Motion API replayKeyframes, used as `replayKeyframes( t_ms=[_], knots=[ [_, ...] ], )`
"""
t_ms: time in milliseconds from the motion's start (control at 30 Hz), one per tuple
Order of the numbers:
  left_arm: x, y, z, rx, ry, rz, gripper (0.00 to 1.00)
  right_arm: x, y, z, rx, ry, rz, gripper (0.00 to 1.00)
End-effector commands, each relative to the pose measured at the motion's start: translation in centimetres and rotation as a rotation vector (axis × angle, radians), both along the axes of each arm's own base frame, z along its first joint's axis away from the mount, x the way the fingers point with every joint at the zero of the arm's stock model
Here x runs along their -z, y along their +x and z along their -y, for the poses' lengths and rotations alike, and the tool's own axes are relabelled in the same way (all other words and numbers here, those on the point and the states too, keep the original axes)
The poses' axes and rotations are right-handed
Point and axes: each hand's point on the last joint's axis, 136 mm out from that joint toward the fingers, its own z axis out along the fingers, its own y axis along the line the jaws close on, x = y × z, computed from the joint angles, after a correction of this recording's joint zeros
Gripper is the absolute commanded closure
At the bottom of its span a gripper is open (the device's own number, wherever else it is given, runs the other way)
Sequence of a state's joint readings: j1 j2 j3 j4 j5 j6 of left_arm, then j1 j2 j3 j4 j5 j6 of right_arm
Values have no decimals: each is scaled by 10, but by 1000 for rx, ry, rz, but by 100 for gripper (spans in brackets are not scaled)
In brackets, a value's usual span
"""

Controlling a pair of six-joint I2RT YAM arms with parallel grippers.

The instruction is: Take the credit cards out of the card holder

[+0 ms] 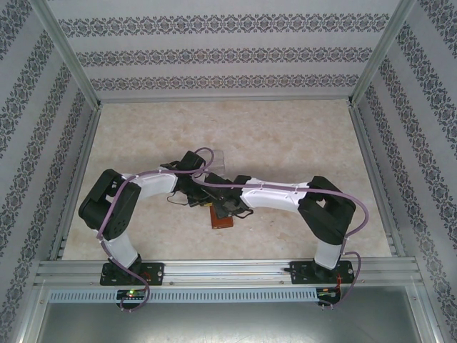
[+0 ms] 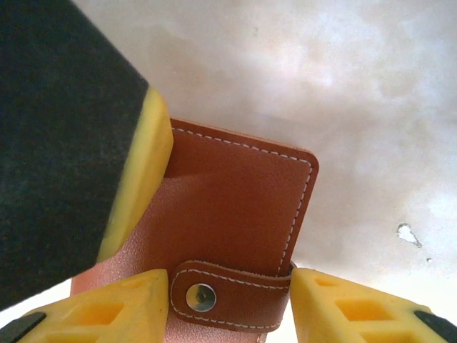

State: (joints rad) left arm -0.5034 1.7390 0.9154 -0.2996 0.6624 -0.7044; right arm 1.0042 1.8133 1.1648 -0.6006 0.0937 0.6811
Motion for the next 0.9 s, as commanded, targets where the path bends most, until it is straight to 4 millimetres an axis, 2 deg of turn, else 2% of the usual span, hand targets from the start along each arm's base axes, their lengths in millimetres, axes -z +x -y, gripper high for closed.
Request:
replayKeyframes(
  t_ms=[0, 600, 867],
  knots=[
    [15, -15, -8, 25, 38, -41, 100, 11, -6, 7, -15, -80, 0, 54],
    [23, -17, -16, 29, 61, -50, 100, -15, 0, 20, 25, -81, 100, 81],
    [22, -16, -17, 51, 73, -46, 100, -24, 5, 27, 48, -73, 122, 86]
  ],
)
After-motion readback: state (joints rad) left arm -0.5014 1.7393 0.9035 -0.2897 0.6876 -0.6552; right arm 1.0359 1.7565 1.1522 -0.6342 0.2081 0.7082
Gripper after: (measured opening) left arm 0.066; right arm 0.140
